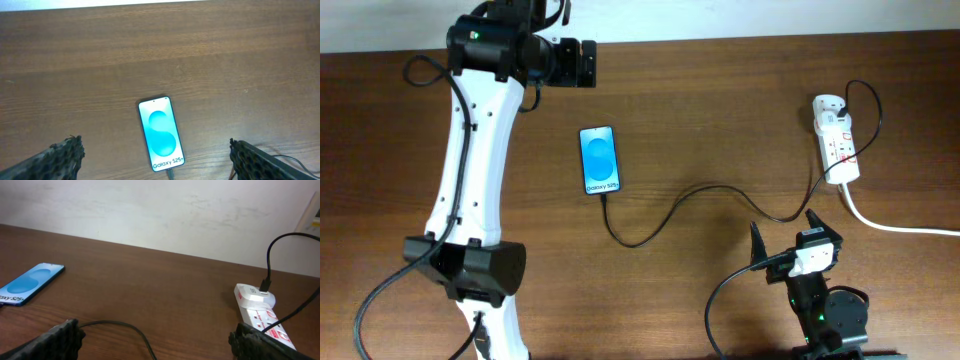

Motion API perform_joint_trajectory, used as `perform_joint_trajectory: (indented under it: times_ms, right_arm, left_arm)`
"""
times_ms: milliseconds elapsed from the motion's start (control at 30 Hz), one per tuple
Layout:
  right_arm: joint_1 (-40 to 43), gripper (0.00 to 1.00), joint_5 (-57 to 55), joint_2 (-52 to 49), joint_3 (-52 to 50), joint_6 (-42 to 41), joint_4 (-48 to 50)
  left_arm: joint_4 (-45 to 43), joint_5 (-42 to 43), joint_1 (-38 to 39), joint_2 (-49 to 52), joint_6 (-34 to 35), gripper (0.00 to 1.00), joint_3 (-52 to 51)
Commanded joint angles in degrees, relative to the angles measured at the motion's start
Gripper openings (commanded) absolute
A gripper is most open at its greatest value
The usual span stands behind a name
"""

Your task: Plug charger to phone and switch on socket

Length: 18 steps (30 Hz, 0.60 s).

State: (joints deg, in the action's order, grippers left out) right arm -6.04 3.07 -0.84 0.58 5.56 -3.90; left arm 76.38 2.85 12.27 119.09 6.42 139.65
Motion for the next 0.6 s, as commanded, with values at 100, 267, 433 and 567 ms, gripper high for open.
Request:
perform_joint_trajectory:
  times_ms: [100,267,433,567]
  right_arm:
    - [-0.26,0.98,1.2,0.63,-0.26,-0.2,-0.22]
    - [-0.26,0.98,1.2,0.63,-0.26,-0.2,-0.22]
    - [-0.26,0.98,1.2,0.63,-0.26,-0.2,-0.22]
    - [-0.26,0.98,1.2,0.63,-0.26,-0.2,-0.22]
  left_arm:
    - [-26.95,-1.81,-4.07,-34.97,-0.74,0.99,-47.32]
    - [-52.72,-1.79,-6.95,-60.52,-0.74,0.99,-88.98]
    - [-64.5,-1.64,-7.74,-81.88,-0.76,0.99,-112.72]
    - [-72.13,-1.62,-9.73,-96.89,-0.74,0.99,-128.82]
